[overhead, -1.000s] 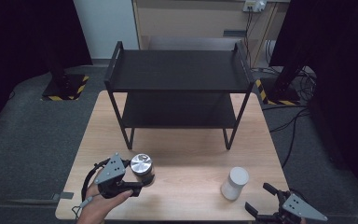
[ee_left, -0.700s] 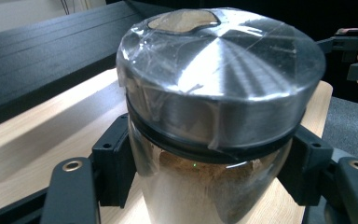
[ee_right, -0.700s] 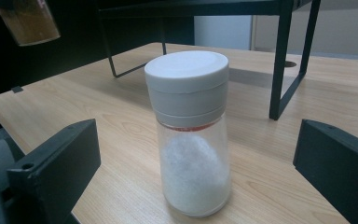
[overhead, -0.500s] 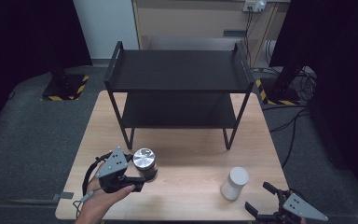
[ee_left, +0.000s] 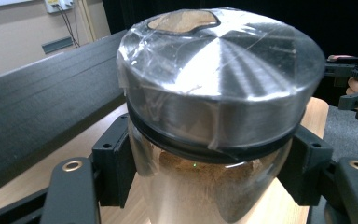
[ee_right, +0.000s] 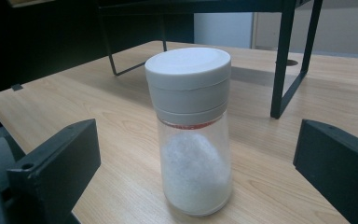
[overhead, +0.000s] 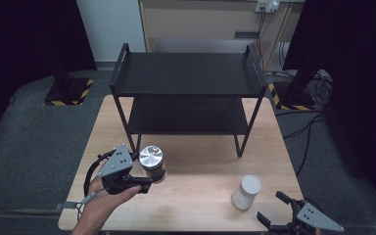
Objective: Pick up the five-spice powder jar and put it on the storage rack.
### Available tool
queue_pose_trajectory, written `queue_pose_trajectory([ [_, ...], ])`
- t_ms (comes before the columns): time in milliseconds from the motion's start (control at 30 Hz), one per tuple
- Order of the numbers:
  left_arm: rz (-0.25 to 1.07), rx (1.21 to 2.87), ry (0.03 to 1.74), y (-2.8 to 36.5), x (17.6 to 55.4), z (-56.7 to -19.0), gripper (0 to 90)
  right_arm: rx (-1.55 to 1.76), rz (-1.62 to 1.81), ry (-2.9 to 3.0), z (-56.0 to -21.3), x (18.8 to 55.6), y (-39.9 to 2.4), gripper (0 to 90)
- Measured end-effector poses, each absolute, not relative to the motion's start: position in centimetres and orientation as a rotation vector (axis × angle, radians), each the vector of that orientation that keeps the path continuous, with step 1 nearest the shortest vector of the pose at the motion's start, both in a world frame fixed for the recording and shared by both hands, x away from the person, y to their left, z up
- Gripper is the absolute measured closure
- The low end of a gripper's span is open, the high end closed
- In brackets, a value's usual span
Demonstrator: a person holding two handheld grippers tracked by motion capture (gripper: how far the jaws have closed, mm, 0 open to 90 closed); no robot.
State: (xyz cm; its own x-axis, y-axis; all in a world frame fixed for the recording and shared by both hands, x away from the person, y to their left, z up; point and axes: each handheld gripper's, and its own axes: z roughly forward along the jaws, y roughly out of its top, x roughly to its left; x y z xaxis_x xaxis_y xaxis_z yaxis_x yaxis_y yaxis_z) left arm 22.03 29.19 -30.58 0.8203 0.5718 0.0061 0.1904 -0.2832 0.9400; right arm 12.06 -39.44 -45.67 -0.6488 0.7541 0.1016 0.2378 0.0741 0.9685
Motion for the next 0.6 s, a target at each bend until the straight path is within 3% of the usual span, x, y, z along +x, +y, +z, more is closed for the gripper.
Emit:
queue_pose_trajectory([
  [600, 0.436, 1.846, 0.570, 29.1, 22.0, -28.4, 29.9, 0.990, 1.598, 1.917, -45.6, 12.2, -39.8, 1.1],
])
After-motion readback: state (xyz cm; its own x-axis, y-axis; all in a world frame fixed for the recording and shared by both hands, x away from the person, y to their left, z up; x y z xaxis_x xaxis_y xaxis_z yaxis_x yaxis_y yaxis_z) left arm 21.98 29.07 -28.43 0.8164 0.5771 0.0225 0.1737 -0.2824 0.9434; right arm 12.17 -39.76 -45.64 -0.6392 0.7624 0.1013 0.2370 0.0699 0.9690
